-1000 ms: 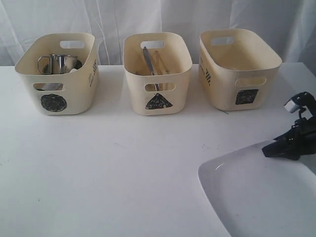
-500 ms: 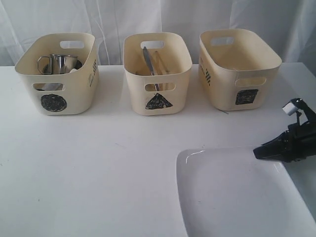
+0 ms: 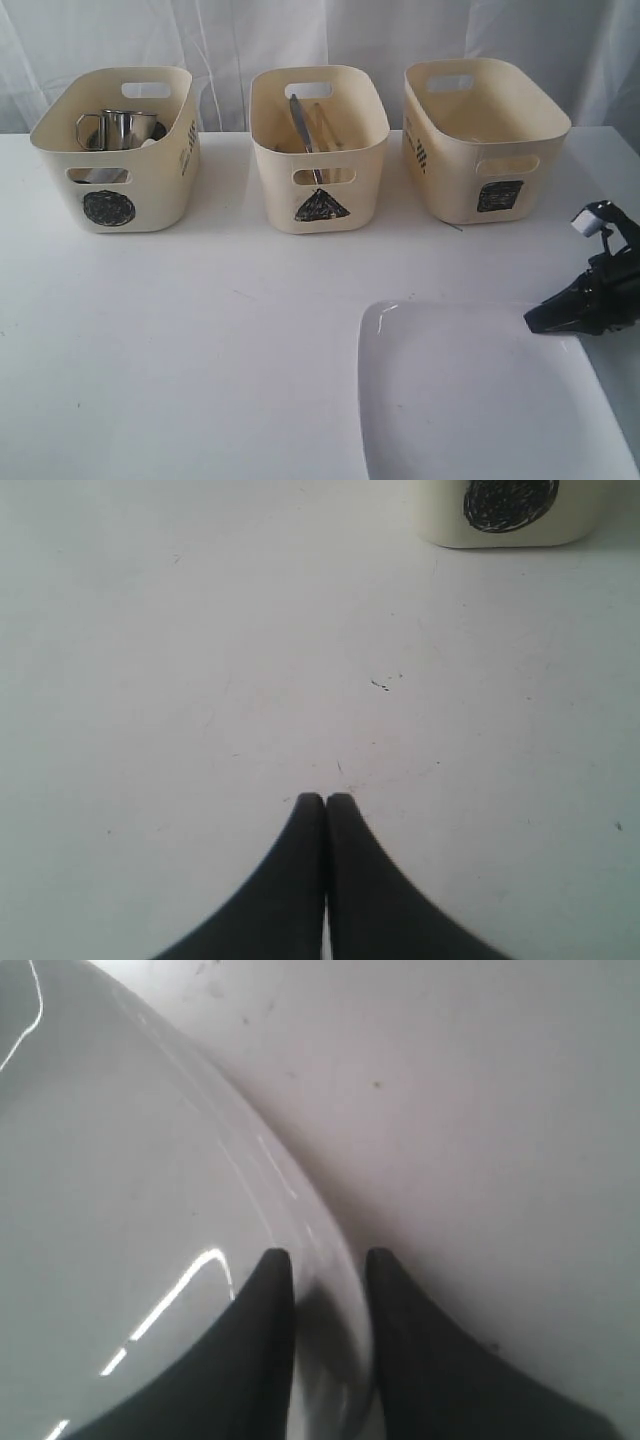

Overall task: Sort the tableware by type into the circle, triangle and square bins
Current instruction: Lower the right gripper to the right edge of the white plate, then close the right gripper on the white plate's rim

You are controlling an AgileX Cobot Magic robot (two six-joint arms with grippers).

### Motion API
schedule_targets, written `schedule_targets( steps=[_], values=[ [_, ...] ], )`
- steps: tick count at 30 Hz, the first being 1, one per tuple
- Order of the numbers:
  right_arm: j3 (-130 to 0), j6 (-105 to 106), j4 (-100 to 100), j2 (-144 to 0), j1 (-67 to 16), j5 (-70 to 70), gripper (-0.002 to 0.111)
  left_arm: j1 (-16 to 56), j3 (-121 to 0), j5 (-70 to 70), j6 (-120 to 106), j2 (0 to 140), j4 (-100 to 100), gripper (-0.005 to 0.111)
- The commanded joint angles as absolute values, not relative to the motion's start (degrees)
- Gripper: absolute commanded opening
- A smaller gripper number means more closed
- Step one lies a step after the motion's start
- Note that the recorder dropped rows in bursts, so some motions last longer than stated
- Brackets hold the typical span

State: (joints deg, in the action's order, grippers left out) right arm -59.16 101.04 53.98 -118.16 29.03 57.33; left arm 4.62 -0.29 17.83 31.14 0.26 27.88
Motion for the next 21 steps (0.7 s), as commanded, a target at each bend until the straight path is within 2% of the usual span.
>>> schedule_targets(
  steps=[1,4,7,10,13,21],
  values=[
    [-58.66,100.14,40.76,-119.08,29.02,51.77,0.027,4.47,0.0,17.95,31.21,0.0,27.88,0.0],
    [-58.66,100.25,40.4,-120.09,29.02,51.13,0.037,4.47,0.0,17.95,31.21,0.0,27.88,0.0],
    [-58.66,100.39,40.4,-120.67,29.02,51.13,0.037,4.47,0.0,17.95,31.21,0.0,27.88,0.0],
    [-58.56,101.19,39.99,-120.68,29.02,51.13,0.026,4.47,0.0,17.95,31.21,0.0,27.88,0.0],
    [-58.56,99.64,38.49,-120.68,29.02,51.13,0.0,4.47,0.0,17.95,31.21,0.0,27.88,0.0],
    [-58.56,86.9,38.9,-117.4,28.21,54.44,0.0,4.47,0.0,17.95,31.21,0.0,27.88,0.0]
  ],
)
